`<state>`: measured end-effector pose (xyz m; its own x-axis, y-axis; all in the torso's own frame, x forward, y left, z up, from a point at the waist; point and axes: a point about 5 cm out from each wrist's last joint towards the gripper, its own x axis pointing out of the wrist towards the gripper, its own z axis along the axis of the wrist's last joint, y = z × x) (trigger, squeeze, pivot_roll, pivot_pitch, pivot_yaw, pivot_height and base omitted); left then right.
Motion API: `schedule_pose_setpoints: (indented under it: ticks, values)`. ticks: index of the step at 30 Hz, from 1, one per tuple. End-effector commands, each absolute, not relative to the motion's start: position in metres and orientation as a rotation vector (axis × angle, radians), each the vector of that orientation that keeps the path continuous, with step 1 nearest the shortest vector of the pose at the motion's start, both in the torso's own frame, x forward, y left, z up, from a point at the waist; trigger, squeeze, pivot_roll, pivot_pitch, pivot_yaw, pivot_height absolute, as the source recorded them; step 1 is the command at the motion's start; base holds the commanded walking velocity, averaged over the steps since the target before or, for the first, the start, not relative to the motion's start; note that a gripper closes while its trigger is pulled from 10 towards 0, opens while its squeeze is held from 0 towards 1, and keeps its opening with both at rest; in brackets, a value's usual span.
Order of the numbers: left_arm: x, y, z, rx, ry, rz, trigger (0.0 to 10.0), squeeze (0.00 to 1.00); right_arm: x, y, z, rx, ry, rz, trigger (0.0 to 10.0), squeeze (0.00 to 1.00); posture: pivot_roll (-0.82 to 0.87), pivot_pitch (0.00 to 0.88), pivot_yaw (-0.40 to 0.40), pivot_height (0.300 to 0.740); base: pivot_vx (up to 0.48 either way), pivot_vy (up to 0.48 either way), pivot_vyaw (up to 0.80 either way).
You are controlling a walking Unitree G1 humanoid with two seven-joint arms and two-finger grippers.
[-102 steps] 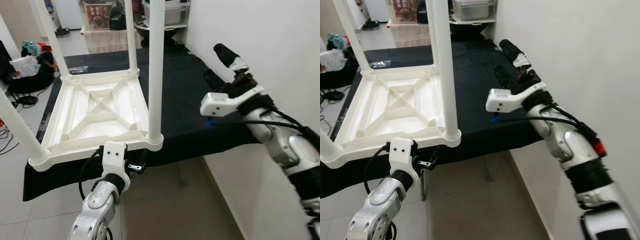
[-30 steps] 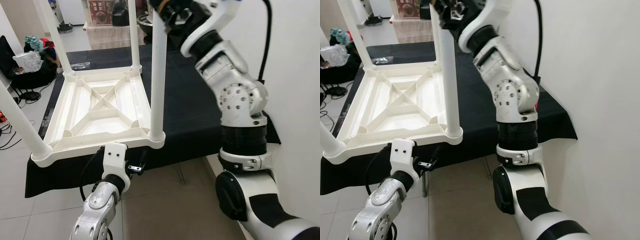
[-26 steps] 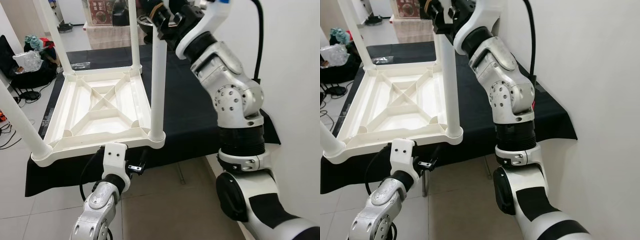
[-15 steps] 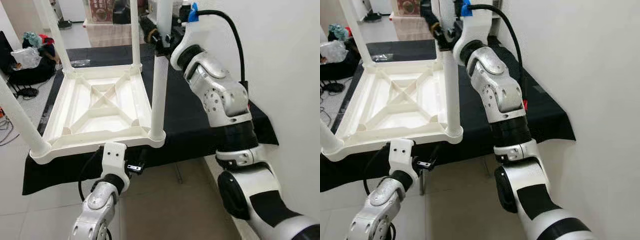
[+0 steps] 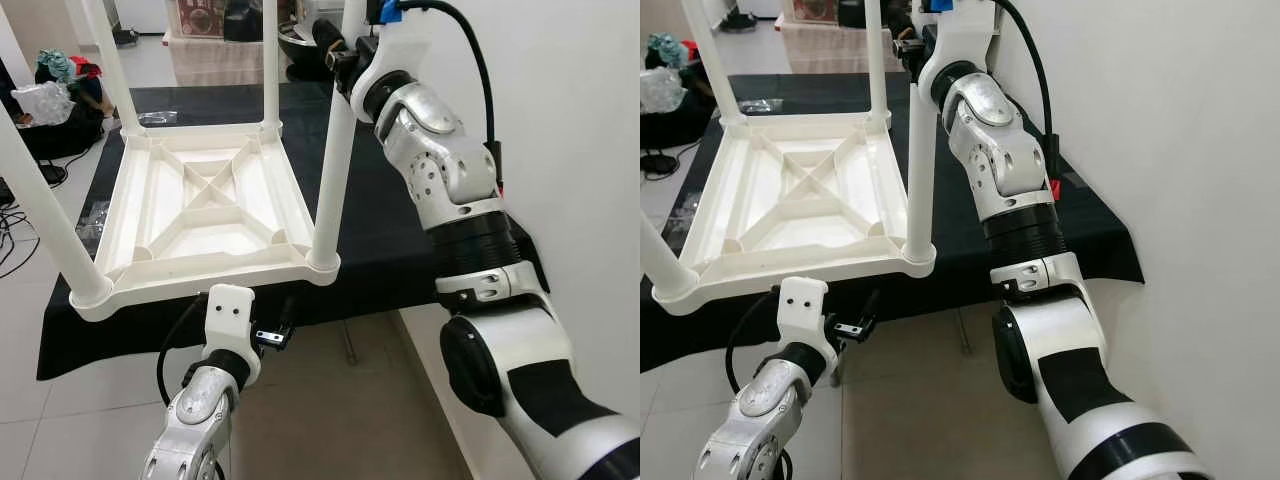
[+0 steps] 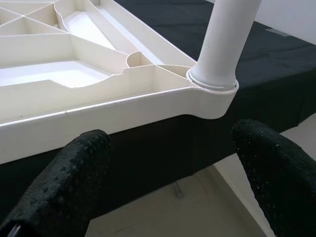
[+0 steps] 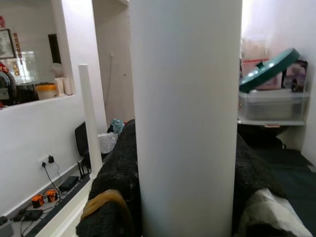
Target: Building children table
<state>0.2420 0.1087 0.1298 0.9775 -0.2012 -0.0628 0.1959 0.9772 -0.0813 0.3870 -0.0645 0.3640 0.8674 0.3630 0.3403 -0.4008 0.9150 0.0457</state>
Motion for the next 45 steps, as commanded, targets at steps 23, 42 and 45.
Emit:
schedule_pose_setpoints:
  ticks: [23, 42, 45]
  values:
    - [0.219, 0.096, 0.162, -0.074, 0.054, -0.235, 10.0, 0.00, 0.430, -0.113, 0.295, 0.706, 0.070, 0.103, 0.0, 0.00, 0.04, 0.219, -0.125, 0.740, 0.000, 0.000, 0.00]
    - [0.203, 0.091, 0.189, -0.093, 0.046, -0.247, 10.0, 0.00, 0.419, -0.084, 0.214, 1.027, 0.306, 0.113, 0.0, 0.00, 0.11, 0.300, -0.118, 0.740, 0.000, 0.000, 0.00]
    - [0.199, 0.092, 0.192, -0.088, 0.057, -0.244, 10.0, 0.00, 0.416, -0.061, 0.217, 1.109, 0.300, 0.195, 0.0, 0.00, 0.13, 0.314, -0.114, 0.740, 0.000, 0.000, 0.00]
